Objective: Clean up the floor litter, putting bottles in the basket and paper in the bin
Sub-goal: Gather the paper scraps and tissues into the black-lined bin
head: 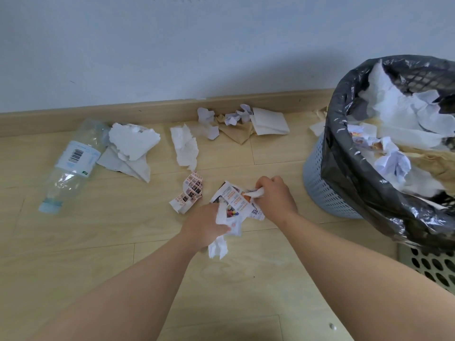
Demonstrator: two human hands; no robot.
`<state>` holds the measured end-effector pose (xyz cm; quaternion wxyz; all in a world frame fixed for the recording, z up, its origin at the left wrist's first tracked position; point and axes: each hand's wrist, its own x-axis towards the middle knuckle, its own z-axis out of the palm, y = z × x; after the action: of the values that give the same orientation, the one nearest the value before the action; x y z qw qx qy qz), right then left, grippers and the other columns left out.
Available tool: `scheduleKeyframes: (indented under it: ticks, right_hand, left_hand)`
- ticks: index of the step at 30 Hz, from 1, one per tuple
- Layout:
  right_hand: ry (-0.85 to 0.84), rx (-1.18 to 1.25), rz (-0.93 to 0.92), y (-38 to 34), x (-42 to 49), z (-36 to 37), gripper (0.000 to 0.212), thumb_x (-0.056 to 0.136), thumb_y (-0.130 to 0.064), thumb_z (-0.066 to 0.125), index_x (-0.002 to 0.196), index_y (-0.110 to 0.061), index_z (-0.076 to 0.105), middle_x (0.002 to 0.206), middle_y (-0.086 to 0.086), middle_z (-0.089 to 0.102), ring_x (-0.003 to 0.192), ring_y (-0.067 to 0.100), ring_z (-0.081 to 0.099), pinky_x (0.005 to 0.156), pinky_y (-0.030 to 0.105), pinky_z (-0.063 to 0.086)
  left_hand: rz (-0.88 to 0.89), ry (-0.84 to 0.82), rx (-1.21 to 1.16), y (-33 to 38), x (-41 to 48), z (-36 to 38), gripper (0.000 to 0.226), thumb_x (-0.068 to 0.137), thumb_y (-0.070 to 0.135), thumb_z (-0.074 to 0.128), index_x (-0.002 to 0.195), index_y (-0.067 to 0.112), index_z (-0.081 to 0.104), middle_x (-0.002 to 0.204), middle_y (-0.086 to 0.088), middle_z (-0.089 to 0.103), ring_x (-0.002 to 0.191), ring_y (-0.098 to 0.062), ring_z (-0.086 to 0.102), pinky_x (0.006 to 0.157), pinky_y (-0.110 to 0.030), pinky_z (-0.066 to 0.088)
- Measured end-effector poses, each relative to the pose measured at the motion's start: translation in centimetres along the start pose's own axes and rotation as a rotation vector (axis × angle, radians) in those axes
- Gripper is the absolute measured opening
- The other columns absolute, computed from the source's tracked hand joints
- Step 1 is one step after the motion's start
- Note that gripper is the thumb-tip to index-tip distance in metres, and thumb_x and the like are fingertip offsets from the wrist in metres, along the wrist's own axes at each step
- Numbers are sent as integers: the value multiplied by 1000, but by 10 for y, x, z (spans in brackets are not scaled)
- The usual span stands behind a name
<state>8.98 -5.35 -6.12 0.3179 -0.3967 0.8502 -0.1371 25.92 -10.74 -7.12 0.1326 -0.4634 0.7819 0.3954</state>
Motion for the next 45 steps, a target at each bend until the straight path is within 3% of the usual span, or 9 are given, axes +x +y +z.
scheduleKeyframes:
  ticks: [3,10,15,21,28,31,34,42,45]
  right_hand:
    - [25,38,29,0,-5,-8,7,91,-22,51,94,-16,54,105,5,50,89,24,55,68,33,46]
    - [60,246,-31,-35,-17,-33,16,91,-29,54,91,-13,54,77,-4,54,63,13,47,52,25,37]
    - [169,466,-160,-78,-29,-67,14,91,-25,58,95,-13,52,73,-4,51,57,11,45,47,20,42]
    - [303,700,-192,-96,-42,-128,12,86,-10,59,96,-13,54,89,1,58,80,25,66,64,34,59]
    - [444,704,-157,-63,-57,-215,12,82,-9,59,79,-18,52,82,5,57,75,26,61,62,38,54]
    - [496,574,-104,-33,-59,-238,11,82,-11,59,87,-15,50,79,0,51,71,20,52,56,31,44]
    - [506,527,-23,-1,-62,-251,25,82,-13,60,103,-14,46,83,0,49,70,19,47,53,29,37]
    - [358,58,45,46,-68,-248,13,78,-13,65,81,-11,52,77,2,53,70,17,49,55,29,37]
    - [314,-71,67,48,-62,-236,20,77,-19,70,74,-15,51,85,4,56,76,17,52,56,29,39]
  left_hand:
    - [-65,-10,-45,0,-1,-10,16,91,35,54,92,20,58,78,3,58,75,-16,58,65,-26,43]
    - [-246,252,-494,35,-9,-72,36,94,38,52,70,13,41,65,-1,42,53,-14,42,45,-22,34]
    - [-199,403,-754,69,-21,-107,44,92,37,56,123,9,44,72,-2,46,54,-14,47,55,-25,44]
    - [-24,510,-869,122,-39,-131,27,88,23,61,68,13,46,57,-2,47,48,-15,45,56,-25,46]
    - [223,455,-894,199,-51,-133,19,87,25,61,92,7,60,66,-4,55,41,-13,50,47,-21,47]
    - [347,484,-812,232,-56,-123,24,86,27,61,69,14,52,61,-6,50,52,-20,55,61,-40,54]
    - [393,494,-594,255,-57,-103,51,88,32,59,51,20,26,47,4,32,47,-19,41,48,-28,30]
    - [480,673,193,264,-38,-54,26,91,43,51,97,20,60,93,3,44,103,-24,42,78,-32,31]
    - [439,747,385,260,-38,-41,22,80,40,67,91,22,67,99,1,47,100,-24,41,81,-33,31]
